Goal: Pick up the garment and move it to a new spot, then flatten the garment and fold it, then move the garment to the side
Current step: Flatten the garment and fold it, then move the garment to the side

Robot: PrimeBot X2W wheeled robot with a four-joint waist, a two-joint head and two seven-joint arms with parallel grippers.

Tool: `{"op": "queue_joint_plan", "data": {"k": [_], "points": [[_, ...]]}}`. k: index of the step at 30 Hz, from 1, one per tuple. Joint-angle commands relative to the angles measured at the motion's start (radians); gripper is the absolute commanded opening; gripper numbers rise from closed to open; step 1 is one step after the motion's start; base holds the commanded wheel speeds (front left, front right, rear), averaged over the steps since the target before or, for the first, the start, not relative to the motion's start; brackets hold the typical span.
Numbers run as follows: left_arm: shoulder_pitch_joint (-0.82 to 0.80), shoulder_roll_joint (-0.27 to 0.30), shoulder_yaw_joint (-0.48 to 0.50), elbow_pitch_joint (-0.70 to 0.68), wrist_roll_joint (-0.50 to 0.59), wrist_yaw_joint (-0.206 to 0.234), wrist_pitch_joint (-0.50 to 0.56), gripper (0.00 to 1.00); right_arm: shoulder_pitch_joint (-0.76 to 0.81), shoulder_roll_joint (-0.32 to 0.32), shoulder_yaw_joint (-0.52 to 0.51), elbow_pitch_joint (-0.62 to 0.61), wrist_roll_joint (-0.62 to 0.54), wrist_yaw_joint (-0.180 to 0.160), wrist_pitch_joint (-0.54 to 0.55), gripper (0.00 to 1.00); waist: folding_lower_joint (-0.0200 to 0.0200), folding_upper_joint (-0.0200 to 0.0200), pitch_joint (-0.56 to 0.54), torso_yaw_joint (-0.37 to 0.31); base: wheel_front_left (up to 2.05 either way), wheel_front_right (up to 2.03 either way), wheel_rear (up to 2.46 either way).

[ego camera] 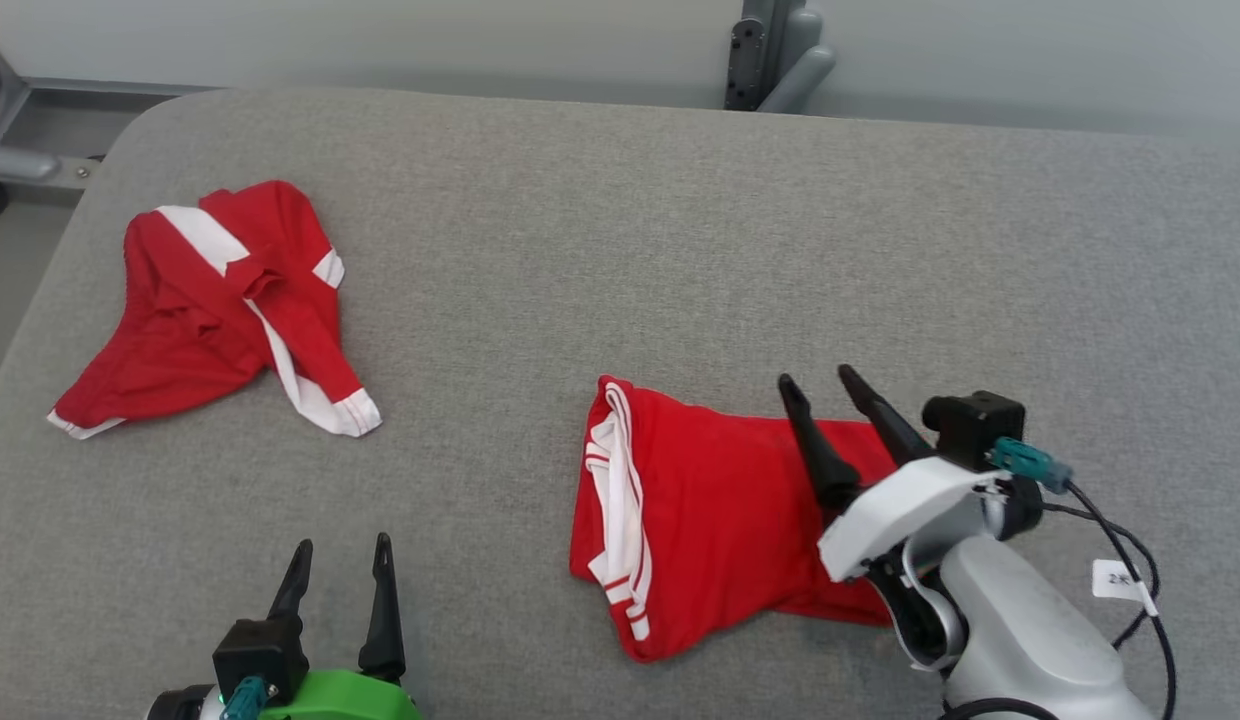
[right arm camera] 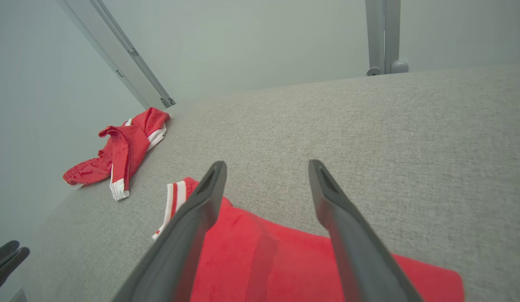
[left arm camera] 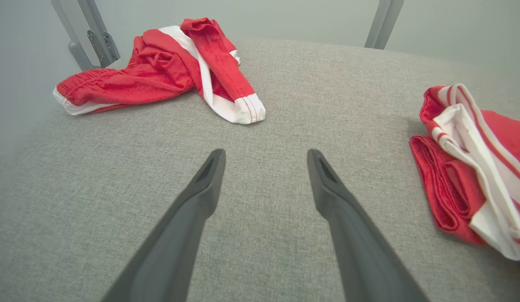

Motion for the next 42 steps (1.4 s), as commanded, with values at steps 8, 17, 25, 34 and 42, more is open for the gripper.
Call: {"op": "queue_joint_plan", "data": {"k": [8,17,25,34,42], "points": [[-0.011,0.003,0.008,-0.011,0.014,0.000,0.001,1.00,0.113,-0.018,-0.110,0.024,-0.082,0.000,-0.002,1.00,0.0000,0.0000,-0.008,-0.059,0.00,0.00,0.00],[-0.017,0.004,0.002,-0.014,0.026,-0.009,0.001,1.00,0.122,0.005,-0.115,0.155,-0.100,0.000,-0.002,1.00,0.0000,0.0000,0.004,-0.031,0.00,0.00,0.00],[-0.021,0.003,-0.002,-0.025,0.030,-0.010,0.001,1.00,0.080,0.017,-0.071,0.247,-0.079,0.000,0.002,0.00,0.0000,0.0000,-0.002,-0.007,0.00,0.00,0.00],[-0.001,0.003,0.000,-0.042,0.034,-0.011,0.001,1.00,0.074,0.002,-0.103,0.202,-0.103,-0.001,-0.002,0.00,0.0000,0.0000,-0.036,-0.083,0.00,0.00,0.00],[-0.004,0.003,-0.004,-0.041,0.033,-0.021,0.001,1.00,0.084,0.007,-0.116,0.191,-0.114,-0.001,-0.002,0.00,0.0000,0.0000,-0.049,-0.275,0.00,0.00,0.00]]}}
